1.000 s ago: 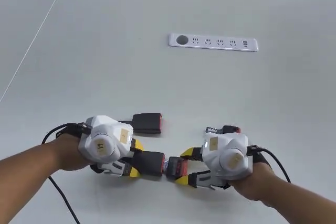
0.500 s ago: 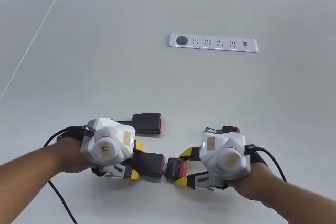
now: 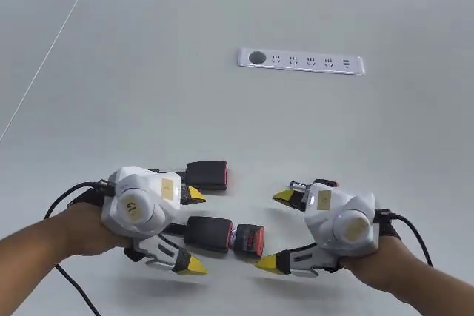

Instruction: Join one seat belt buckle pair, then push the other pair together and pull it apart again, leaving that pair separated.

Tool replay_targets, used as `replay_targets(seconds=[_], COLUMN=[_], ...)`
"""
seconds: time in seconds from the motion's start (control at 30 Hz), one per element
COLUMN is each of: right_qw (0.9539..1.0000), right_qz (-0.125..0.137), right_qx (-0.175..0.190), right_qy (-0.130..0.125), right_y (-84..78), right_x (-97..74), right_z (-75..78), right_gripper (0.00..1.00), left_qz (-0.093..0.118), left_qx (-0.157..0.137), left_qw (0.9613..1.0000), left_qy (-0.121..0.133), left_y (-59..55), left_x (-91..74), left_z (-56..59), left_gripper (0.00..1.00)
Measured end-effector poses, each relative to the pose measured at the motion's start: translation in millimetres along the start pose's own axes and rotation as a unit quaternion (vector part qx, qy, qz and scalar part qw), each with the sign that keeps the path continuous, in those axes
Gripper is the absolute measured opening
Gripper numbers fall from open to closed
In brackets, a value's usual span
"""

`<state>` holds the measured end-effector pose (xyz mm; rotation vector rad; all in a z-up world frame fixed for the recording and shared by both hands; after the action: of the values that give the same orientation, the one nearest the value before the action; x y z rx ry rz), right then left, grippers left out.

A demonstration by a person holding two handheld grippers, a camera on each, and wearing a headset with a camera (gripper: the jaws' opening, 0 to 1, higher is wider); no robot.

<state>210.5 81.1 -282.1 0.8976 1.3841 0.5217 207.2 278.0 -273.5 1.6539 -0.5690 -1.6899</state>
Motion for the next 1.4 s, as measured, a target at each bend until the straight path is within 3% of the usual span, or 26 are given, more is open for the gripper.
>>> replay_targets(seconds=[0.1,0.2,0.33,0.47,0.6,0.9,1.1,1.4], right_qw=[1.0,0.9995,0.9987,0.9975,0.9971,0.9969,0.9965,0.9954], right_qz=[0.005,-0.012,-0.014,-0.021,-0.035,-0.06,-0.074,-0.091], right_qx=[-0.002,-0.021,-0.003,0.002,0.005,0.005,0.013,0.024], right_qy=[-0.007,-0.021,-0.048,-0.067,-0.068,-0.051,-0.037,-0.017], right_y=[0.1,-7.0,-15.7,-24.3,-32.9,-37.0,-40.8,-49.9], right_x=[-10.6,-27.6,-47.7,-63.2,-70.7,-67.9,-61.0,-50.9], right_z=[6.7,21.0,41.8,59.1,69.4,78.2,82.2,85.2], right_gripper=[0.7,0.7,0.7,0.7,0.7,0.69,0.68,0.61], left_qz=[0.006,0.01,0.026,0.021,0.016,0.0,-0.018,-0.025], left_qx=[-0.002,-0.007,-0.014,0.005,0.007,0.006,-0.005,-0.01], left_qw=[0.9999,0.9995,0.9983,0.9976,0.9972,0.9973,0.9984,0.9988], left_qy=[0.012,0.028,0.05,0.066,0.073,0.073,0.054,0.042], left_y=[1.4,3.5,8.8,10.8,14.5,13.2,3.1,-3.7], left_x=[-7.0,-13.9,-22.3,-29.4,-35.7,-26.7,-11.0,4.4], left_z=[-5.3,-14.5,-30.1,-46.5,-60.4,-84.5,-92.3,-99.1], left_gripper=[0.74,0.76,0.75,0.75,0.74,0.72,0.69,0.64])
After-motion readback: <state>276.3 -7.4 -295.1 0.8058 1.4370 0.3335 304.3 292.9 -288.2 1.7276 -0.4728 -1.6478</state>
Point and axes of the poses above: the centre of the closed fingertips' face, and the gripper's own axes: x roughly forward along the fingers, z roughly to its right, y roughly out of its top, the point moved 8 cm from there along -x, roughly backward along the fingers, and after that the axes turned 5 degrees about z, right-handed, at the moved point
